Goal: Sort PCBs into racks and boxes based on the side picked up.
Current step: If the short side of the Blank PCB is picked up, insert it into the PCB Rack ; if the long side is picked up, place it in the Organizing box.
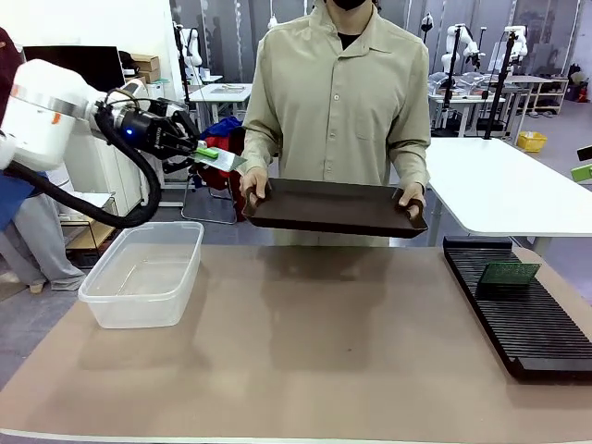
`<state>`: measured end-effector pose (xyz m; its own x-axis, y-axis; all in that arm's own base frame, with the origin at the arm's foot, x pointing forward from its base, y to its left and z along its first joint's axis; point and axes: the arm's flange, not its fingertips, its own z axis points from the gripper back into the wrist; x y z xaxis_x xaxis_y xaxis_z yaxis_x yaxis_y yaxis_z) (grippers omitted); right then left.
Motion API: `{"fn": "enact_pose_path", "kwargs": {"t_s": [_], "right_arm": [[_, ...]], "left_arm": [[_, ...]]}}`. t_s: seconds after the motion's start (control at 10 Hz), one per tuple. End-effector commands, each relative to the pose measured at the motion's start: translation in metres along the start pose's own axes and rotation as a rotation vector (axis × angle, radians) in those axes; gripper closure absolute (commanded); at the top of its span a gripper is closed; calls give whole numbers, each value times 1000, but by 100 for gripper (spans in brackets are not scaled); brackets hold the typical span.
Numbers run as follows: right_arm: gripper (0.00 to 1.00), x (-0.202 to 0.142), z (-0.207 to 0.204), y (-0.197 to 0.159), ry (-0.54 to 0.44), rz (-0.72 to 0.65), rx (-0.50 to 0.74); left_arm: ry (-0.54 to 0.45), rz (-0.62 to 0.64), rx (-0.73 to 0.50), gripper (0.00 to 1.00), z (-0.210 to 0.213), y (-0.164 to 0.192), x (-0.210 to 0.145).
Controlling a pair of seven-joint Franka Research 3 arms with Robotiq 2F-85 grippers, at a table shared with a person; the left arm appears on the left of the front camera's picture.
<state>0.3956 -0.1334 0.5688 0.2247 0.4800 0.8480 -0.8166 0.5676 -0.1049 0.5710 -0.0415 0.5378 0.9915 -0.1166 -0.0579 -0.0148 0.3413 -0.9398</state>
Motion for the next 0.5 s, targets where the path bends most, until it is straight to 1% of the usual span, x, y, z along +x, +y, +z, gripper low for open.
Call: {"fn": "enact_pose_path", "kwargs": {"t_s": [0.0,0.4], "right_arm": [[0,0,0,1,-1,-2,7],[0,0,0,1,-1,-2,7]], "left_arm": [[-60,2,218,98,16,-15,-24],[-230,-94,453,98,41,-10,-44]]}}
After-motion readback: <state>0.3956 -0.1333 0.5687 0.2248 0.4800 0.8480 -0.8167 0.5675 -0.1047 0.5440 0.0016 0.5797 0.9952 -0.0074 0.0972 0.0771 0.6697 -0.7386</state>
